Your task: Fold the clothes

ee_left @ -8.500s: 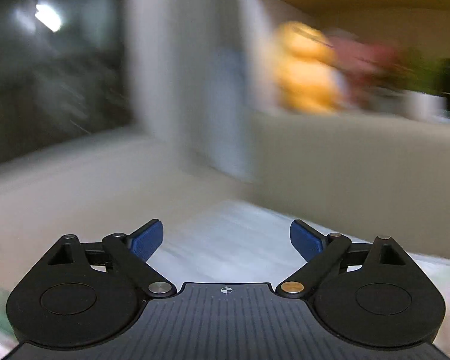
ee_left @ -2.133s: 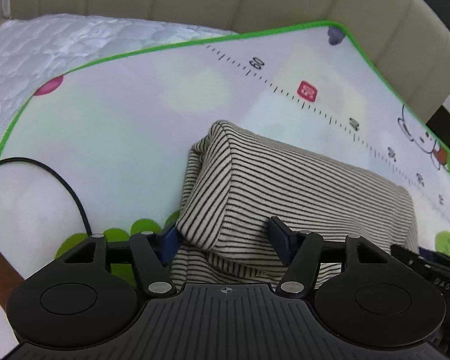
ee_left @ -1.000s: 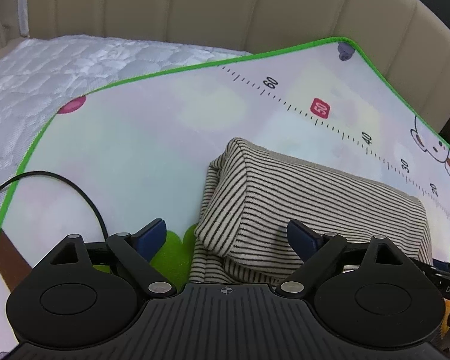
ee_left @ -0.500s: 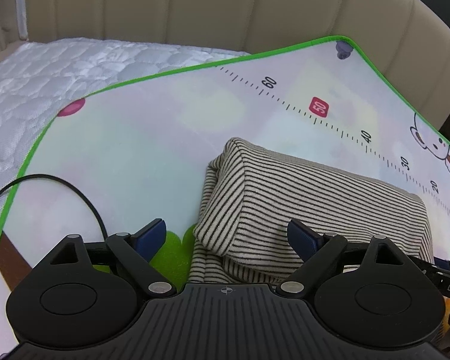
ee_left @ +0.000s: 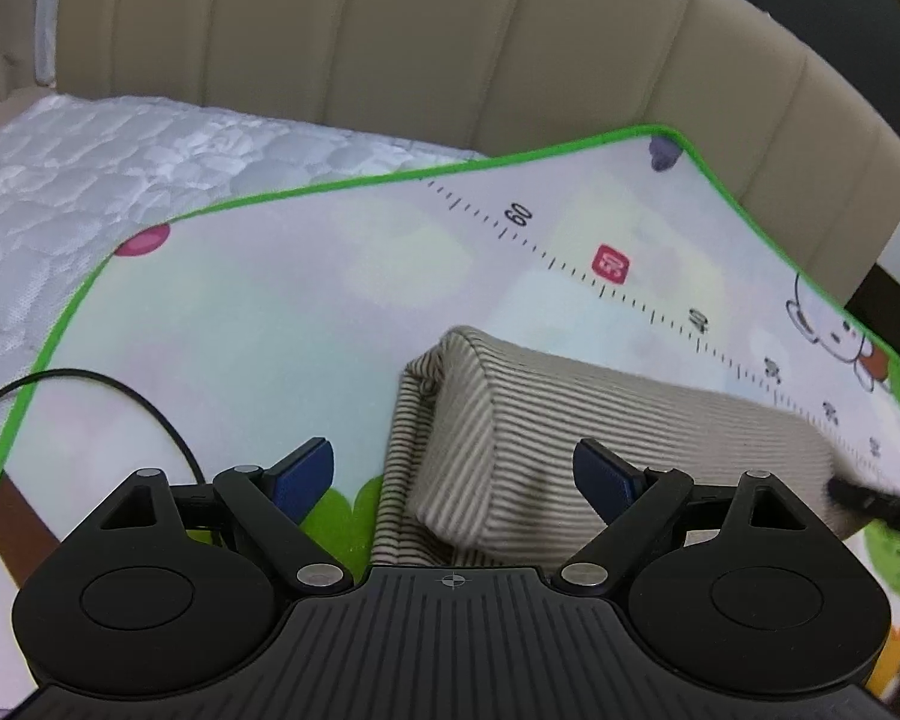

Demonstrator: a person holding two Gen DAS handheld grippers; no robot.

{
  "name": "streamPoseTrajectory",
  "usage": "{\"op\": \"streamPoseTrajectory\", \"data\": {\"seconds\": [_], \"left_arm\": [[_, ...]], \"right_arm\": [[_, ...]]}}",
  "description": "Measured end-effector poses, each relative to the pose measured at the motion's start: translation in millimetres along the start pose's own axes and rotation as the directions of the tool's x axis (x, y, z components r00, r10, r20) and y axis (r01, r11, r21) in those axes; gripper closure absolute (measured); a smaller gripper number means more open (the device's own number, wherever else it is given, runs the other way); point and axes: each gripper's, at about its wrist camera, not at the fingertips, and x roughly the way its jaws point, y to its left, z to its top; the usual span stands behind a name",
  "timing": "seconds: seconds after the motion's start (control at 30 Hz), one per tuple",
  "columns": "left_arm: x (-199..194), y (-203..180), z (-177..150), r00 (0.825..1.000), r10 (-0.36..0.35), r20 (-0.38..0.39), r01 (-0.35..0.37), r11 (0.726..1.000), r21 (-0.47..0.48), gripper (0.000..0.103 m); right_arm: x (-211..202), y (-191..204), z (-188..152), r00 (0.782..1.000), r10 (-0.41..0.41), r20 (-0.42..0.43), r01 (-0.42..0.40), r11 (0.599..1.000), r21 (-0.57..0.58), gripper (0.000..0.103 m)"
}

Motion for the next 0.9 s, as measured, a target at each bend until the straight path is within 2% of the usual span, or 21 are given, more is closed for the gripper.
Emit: {"op": "streamPoseTrajectory", "data": {"seconds": [0.07,0.1,0.2,0.3,0.4,0.47,0.53,0.6,0.77,0.87,0.9], "left_arm": [[-1,1,1,1.0,-0.008,-0.004,0.008,1.0,-0.004,0.012],[-1,0,1,1.0,-0.012,-0.003,0.012,1.0,-0.002,0.012],[0,-4,3,1.0,-0.019,-0.01,0.019,1.0,0.019,0.012],[7,-16,4,1.0,0.0,-0.025,0.001,0.997,0.075,0.011],[15,-26,2,0.999,0.009,-0.045,-0.003,0.992,0.123,0.011],[19,-30,1,0.998,0.014,-0.055,-0.005,0.989,0.147,0.011],[24,-32,1,0.998,0.017,-0.067,-0.006,0.987,0.159,0.012],[29,-32,3,0.997,0.021,-0.078,-0.008,0.988,0.156,0.012],[40,-34,7,0.994,0.019,-0.107,-0.002,0.989,0.149,0.02],[39,-38,5,0.994,0.027,-0.105,-0.008,0.984,0.179,0.025],[38,-40,5,0.994,0.027,-0.104,-0.007,0.982,0.191,0.026]], "right_arm": [[7,-5,-7,0.999,-0.034,-0.041,0.034,0.999,-0.001,0.081],[4,-9,-10,0.999,-0.026,-0.035,0.027,0.999,0.024,0.074],[-11,-27,-13,0.997,0.07,-0.024,-0.064,0.982,0.175,0.062],[-17,-35,-13,0.983,0.181,-0.029,-0.164,0.938,0.305,0.051],[-5,-35,-18,0.955,0.283,-0.092,-0.224,0.887,0.404,0.051],[9,-35,-24,0.93,0.34,-0.137,-0.234,0.84,0.49,0.051],[20,-34,-26,0.927,0.342,-0.154,-0.216,0.823,0.525,0.051],[28,-33,-20,0.942,0.306,-0.137,-0.198,0.839,0.507,0.051],[40,-25,-11,0.948,0.301,-0.107,-0.212,0.844,0.492,0.048],[34,-9,-4,0.963,0.258,-0.075,-0.21,0.897,0.388,0.055],[32,-3,-2,0.967,0.247,-0.067,-0.21,0.914,0.346,0.061]]}}
